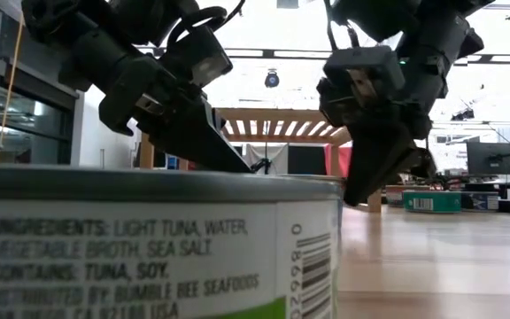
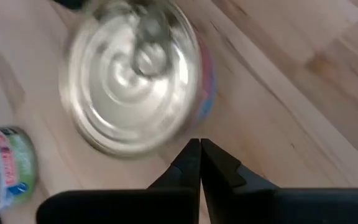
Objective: Stack canned seafood by type on shelf
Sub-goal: Put the blue-pink tuna can on the shelf
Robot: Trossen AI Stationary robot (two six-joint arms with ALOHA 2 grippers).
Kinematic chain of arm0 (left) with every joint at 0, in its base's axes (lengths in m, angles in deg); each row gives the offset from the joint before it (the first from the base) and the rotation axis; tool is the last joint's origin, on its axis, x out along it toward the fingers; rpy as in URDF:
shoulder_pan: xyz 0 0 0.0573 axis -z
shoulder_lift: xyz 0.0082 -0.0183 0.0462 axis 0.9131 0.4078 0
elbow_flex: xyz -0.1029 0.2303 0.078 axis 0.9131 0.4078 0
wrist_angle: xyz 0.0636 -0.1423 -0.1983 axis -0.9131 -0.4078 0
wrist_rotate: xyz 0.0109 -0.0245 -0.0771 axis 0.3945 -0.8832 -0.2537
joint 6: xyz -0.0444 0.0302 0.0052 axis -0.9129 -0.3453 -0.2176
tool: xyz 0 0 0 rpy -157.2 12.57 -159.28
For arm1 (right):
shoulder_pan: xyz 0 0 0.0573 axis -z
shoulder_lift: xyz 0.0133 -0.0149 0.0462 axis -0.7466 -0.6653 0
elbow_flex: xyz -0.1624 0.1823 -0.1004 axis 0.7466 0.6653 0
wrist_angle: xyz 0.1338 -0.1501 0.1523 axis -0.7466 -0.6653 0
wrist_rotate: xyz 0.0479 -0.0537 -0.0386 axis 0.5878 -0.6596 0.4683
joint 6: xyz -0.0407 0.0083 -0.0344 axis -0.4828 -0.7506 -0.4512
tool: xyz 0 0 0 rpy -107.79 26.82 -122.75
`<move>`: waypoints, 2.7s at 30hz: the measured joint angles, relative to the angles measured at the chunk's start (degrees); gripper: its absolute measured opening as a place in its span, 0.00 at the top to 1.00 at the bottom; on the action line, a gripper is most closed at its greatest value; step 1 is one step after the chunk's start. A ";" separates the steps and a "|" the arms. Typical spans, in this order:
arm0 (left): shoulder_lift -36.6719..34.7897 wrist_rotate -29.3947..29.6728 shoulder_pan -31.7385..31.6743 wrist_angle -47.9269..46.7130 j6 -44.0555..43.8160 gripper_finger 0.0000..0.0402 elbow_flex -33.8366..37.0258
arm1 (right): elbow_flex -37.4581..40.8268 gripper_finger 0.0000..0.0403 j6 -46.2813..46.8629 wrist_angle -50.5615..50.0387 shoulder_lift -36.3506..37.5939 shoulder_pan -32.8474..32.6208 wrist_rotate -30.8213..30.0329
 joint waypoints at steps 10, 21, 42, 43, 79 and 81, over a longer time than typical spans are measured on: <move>1.05 0.00 -0.07 0.45 3.88 1.00 -0.11 | 0.00 1.00 0.01 2.55 -0.10 0.33 -0.09; -7.20 6.98 -0.61 -8.46 3.49 1.00 0.07 | -0.02 1.00 -0.01 2.30 -0.10 0.33 -0.23; 3.45 -1.58 1.01 -3.58 1.25 1.00 0.13 | 0.00 1.00 -1.48 7.34 -0.10 0.29 -1.66; 3.45 -1.71 1.03 -3.73 1.25 1.00 0.18 | 0.00 1.00 -1.98 8.66 -0.10 0.25 -1.47; 3.32 -1.24 0.92 4.03 -0.24 1.00 -0.17 | -5.84 1.00 -9.79 16.89 -0.27 2.68 -4.43; 3.32 -1.31 0.92 3.76 -0.28 1.00 -0.17 | -5.84 1.00 -10.35 16.71 -0.25 2.75 -4.36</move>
